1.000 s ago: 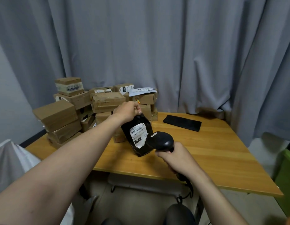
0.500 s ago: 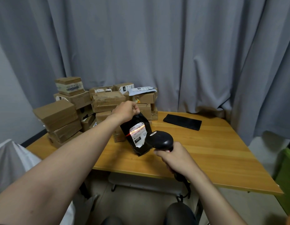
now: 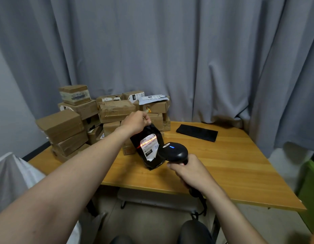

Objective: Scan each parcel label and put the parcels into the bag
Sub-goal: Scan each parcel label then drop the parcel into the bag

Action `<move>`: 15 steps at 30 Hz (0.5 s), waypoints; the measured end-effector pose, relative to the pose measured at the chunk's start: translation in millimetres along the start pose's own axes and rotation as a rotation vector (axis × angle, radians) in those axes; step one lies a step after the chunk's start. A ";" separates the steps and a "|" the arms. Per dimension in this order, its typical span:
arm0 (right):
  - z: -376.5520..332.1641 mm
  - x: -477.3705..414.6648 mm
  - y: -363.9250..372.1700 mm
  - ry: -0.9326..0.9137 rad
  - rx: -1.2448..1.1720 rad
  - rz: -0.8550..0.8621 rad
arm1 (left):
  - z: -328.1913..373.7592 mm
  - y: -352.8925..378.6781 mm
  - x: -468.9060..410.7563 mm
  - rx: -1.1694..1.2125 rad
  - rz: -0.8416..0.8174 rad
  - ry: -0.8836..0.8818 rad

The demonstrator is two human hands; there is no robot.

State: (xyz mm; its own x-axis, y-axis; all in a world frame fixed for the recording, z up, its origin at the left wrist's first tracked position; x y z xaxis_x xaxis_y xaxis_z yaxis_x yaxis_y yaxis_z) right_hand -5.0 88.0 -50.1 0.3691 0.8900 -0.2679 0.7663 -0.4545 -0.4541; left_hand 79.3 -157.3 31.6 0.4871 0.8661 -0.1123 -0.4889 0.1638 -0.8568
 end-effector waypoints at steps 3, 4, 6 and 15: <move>-0.4 0.8 -0.7 0.003 -0.017 0.008 | -1.5 -2.1 3.0 0.011 0.001 0.003; -0.9 0.7 -0.5 0.006 -0.017 0.010 | -2.4 -3.7 5.3 0.019 0.000 0.001; -3.9 -0.5 0.5 0.010 -0.013 0.018 | -4.8 -9.0 11.0 0.027 0.001 0.003; -28.0 -20.6 35.0 -0.026 -0.040 0.078 | -43.1 -66.0 60.2 -0.026 0.088 -0.034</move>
State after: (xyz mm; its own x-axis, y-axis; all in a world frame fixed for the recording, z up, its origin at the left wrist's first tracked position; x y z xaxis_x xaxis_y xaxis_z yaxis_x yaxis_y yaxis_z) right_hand 28.9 54.8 -36.6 0.4152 0.8504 -0.3232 0.7563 -0.5201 -0.3969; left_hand 172.1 -136.3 59.8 0.4181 0.8922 -0.1711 -0.5096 0.0744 -0.8572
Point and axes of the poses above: each hand's wrist, its own x-axis away from the middle knuckle, its own y-axis out of the palm, z = x × y, the point moved 2 cm from there along -x, towards the middle knuckle, and after that the axes turned 13 degrees about -y, right-handed, at the moved point
